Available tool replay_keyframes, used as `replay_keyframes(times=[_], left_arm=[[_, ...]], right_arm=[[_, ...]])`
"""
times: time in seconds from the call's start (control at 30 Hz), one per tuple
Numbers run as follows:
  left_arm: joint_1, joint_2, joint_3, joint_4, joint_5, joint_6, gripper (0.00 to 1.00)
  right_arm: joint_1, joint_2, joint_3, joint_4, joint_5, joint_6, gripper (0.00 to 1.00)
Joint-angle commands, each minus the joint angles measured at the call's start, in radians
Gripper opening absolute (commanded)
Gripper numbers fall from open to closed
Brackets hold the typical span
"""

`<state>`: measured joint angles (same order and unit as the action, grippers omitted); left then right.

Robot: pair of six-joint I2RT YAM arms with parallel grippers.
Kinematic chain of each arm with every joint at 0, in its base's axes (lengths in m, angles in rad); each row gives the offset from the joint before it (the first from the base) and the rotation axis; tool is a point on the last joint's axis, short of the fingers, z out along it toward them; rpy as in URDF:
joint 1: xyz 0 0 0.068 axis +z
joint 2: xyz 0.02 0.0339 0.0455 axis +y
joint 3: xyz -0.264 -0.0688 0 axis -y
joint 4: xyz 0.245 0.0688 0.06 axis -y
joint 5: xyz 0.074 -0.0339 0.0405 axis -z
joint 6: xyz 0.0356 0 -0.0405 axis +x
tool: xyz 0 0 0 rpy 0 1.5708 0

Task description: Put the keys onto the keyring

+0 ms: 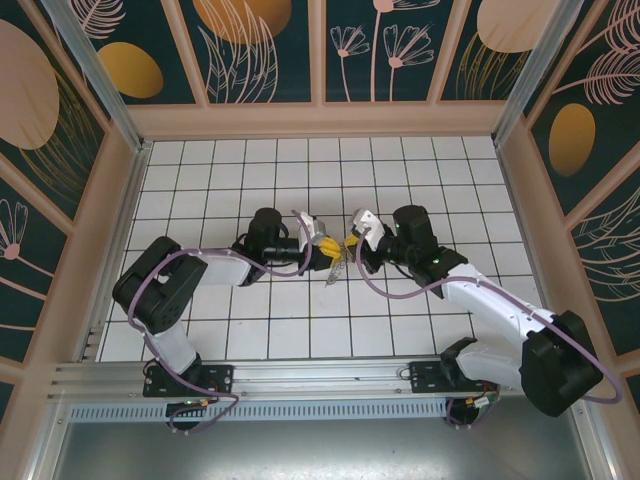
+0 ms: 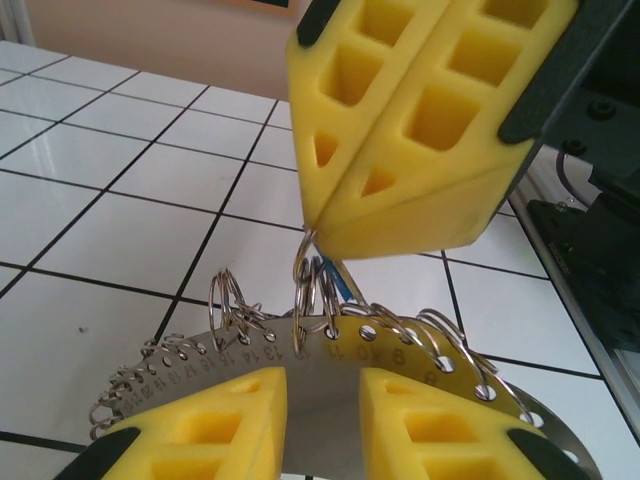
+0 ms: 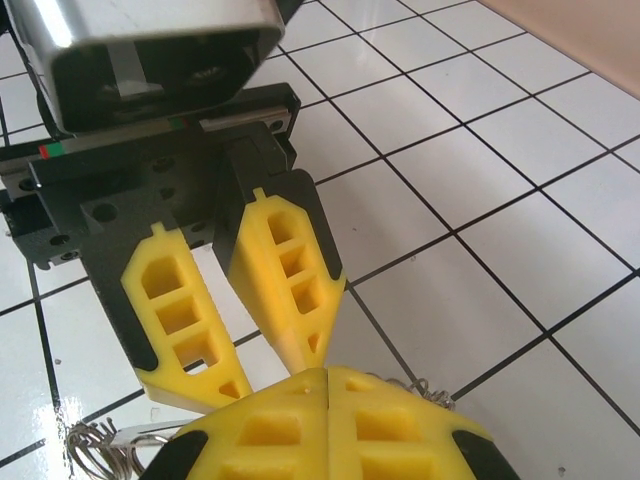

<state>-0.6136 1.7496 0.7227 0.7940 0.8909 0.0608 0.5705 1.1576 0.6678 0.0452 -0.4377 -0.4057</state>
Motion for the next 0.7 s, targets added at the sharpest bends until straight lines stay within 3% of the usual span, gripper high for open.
replay_keyframes(times=[0.0, 0.5, 0.67], left_arm=[[0.004, -0.03, 0.032, -0.034, 0.021, 0.032, 0.27], [0.004, -0.047, 0.106, -0.223, 0.022, 0.13, 0.29], [0.002, -0.041, 0.127, -0.268, 0.01, 0.16, 0.25]], right_arm=[[0.01, 0.008, 0.04, 0.02, -0.004, -0.011, 0.0], [0.015, 0.002, 0.044, 0.023, 0.004, -0.018, 0.0], [0.017, 0.004, 0.044, 0.025, -0.001, -0.018, 0.0]])
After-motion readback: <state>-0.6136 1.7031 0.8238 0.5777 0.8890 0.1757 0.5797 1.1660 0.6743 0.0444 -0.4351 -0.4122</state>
